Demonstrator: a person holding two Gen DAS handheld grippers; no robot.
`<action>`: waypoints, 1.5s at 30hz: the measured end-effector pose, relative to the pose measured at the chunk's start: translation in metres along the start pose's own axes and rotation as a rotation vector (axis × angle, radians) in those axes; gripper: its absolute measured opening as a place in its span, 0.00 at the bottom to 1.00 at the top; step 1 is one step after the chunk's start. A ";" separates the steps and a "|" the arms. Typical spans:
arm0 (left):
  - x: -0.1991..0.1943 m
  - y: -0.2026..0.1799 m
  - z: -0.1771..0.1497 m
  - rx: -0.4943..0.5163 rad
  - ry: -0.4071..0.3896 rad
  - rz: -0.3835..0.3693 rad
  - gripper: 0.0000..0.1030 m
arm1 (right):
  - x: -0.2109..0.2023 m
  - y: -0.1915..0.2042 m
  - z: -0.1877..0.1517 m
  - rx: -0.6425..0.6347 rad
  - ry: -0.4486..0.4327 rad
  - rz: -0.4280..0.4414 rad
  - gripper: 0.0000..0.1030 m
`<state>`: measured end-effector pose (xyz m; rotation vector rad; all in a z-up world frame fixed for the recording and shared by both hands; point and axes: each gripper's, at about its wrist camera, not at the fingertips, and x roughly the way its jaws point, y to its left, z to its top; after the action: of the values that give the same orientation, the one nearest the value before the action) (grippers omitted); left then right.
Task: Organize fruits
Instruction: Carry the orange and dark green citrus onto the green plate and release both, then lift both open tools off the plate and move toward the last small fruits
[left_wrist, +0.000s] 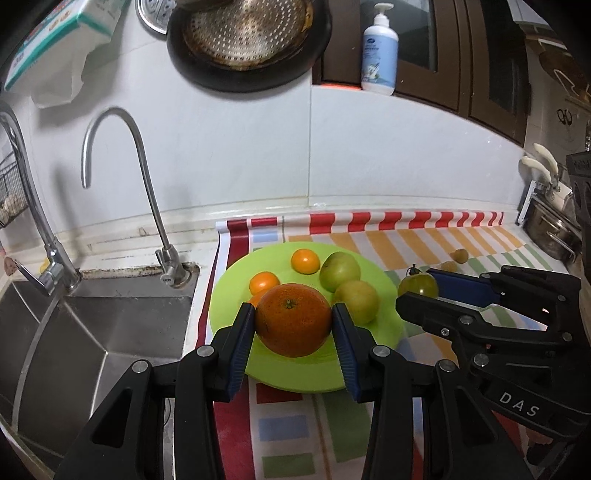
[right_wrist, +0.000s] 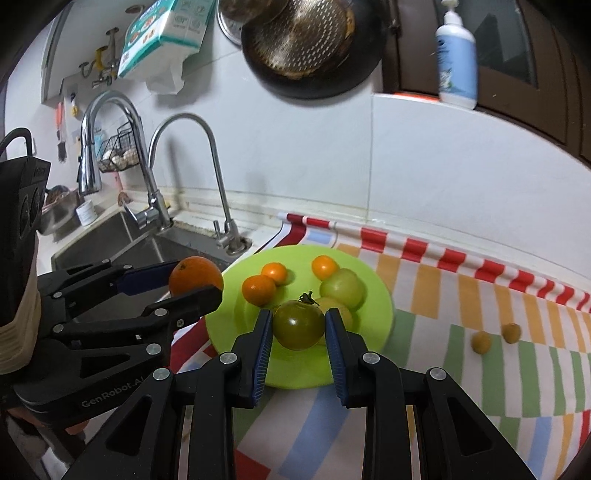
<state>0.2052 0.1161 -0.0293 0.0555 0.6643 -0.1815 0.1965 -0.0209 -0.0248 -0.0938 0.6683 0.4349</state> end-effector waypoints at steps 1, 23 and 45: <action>0.003 0.001 -0.001 -0.002 0.006 0.000 0.41 | 0.006 0.001 0.000 -0.001 0.008 0.009 0.29; 0.058 0.014 -0.011 -0.010 0.115 -0.057 0.41 | 0.057 -0.001 -0.006 -0.003 0.097 0.034 0.29; -0.006 -0.010 0.002 -0.016 -0.003 -0.005 0.57 | -0.006 -0.026 -0.008 0.054 0.014 -0.037 0.38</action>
<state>0.1997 0.1075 -0.0243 0.0377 0.6628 -0.1813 0.1983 -0.0480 -0.0283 -0.0578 0.6903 0.3811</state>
